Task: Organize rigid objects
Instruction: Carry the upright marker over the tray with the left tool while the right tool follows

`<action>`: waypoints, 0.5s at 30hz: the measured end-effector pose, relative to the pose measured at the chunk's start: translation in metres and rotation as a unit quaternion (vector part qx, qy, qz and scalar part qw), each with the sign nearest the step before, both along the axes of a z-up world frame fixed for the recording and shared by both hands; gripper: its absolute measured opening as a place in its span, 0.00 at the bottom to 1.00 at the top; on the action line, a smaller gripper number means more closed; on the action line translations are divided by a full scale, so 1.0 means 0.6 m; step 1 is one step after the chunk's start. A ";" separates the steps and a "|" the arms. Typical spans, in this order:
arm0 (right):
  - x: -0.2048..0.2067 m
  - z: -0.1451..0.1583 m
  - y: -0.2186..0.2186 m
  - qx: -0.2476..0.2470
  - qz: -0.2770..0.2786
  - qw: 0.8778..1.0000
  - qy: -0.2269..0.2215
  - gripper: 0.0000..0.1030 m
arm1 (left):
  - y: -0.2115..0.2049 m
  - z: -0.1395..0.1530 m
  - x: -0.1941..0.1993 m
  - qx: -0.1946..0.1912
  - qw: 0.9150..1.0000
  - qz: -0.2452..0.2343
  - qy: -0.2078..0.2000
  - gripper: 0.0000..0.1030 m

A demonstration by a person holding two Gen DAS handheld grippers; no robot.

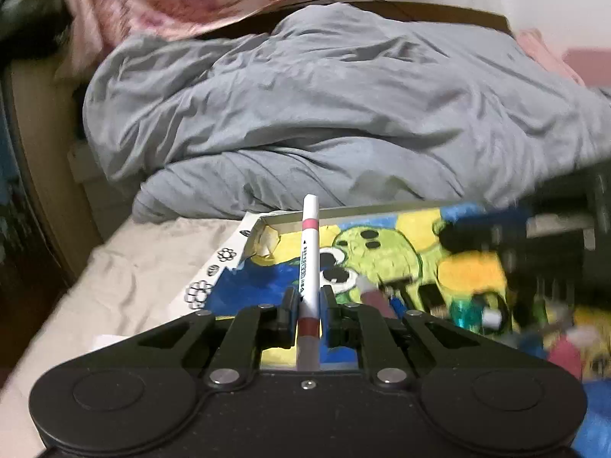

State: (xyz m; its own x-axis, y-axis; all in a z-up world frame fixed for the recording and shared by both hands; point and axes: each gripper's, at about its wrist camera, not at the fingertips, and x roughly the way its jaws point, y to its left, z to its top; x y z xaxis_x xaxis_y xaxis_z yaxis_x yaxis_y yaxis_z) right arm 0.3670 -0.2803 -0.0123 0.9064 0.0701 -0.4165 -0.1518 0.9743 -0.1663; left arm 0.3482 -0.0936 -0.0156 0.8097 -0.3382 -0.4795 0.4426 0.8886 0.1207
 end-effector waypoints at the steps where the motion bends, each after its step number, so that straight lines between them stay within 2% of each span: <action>1: 0.005 -0.006 0.000 0.000 0.000 1.000 0.004 0.08 | -0.005 -0.003 0.011 -0.007 1.000 0.003 0.006 0.12; 9: 0.023 -0.048 0.001 -0.013 0.008 0.999 0.031 0.08 | -0.036 -0.046 0.090 -0.054 0.996 0.036 0.057 0.12; 15: 0.039 -0.074 0.017 -0.006 0.005 0.999 0.041 0.08 | -0.047 -0.076 0.110 -0.064 0.993 0.052 0.082 0.12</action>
